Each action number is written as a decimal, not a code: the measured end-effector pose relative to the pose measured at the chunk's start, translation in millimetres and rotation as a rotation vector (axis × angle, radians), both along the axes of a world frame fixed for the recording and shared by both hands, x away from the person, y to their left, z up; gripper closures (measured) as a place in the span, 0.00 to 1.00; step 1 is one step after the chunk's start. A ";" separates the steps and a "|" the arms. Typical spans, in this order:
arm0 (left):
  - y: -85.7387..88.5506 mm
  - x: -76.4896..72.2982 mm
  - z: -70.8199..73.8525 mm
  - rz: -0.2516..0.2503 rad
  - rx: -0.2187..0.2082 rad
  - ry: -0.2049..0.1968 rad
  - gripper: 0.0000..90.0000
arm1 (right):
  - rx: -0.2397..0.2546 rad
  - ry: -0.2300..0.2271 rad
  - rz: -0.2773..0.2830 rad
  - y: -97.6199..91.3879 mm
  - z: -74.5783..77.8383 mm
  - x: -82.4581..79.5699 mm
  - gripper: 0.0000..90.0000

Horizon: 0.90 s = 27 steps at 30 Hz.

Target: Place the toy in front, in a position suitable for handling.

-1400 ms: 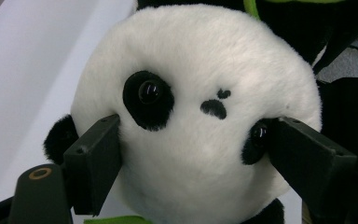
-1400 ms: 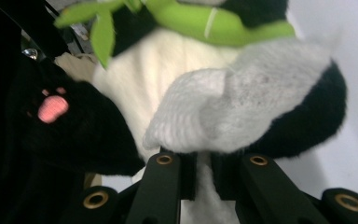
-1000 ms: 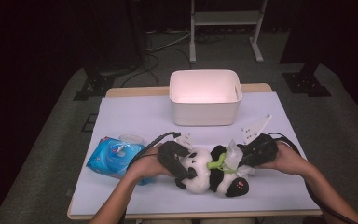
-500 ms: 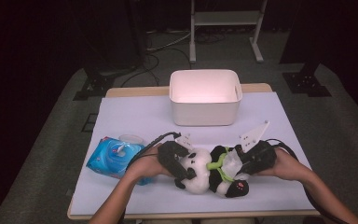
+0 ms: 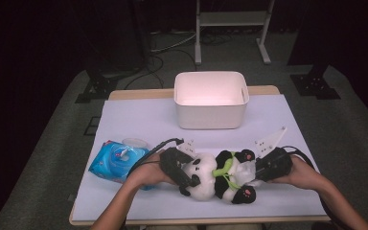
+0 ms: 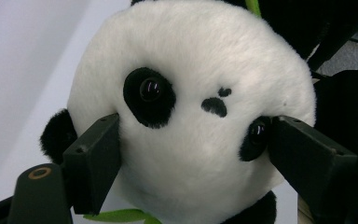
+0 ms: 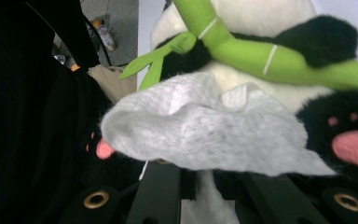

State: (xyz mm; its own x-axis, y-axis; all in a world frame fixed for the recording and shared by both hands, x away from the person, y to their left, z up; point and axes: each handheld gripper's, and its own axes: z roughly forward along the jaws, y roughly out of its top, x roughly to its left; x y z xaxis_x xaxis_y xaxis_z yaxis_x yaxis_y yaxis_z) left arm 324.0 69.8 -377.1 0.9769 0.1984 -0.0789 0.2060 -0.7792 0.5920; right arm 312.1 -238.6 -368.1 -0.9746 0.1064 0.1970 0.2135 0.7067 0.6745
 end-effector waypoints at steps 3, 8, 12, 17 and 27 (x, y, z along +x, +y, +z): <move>0.0 -1.1 -0.1 0.002 0.002 -0.003 0.21 | -0.009 -0.005 -0.013 -4.5 -0.5 -0.2 0.91; -0.1 -2.7 0.0 0.004 0.007 -0.007 0.21 | -0.025 -0.020 -0.034 -10.2 1.2 2.1 0.91; 0.1 -3.3 0.0 0.001 0.012 -0.004 0.21 | -0.026 -0.040 -0.029 -5.3 6.6 4.0 0.91; -0.2 -5.4 0.0 0.003 0.012 -0.010 0.21 | -0.022 -0.061 -0.019 6.9 16.0 12.0 0.91; 1.4 -7.8 -0.6 0.002 0.009 -0.020 0.21 | -0.042 -0.088 -0.007 35.1 25.8 26.5 0.91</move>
State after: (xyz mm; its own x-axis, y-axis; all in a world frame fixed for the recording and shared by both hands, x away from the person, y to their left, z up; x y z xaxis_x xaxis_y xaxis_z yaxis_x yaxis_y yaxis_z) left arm 316.2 71.2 -377.7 0.9780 0.2005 -0.0574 0.1953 -0.7843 0.5889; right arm 338.6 -203.5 -342.3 -0.9871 0.1202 0.1055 0.1599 0.7336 0.6606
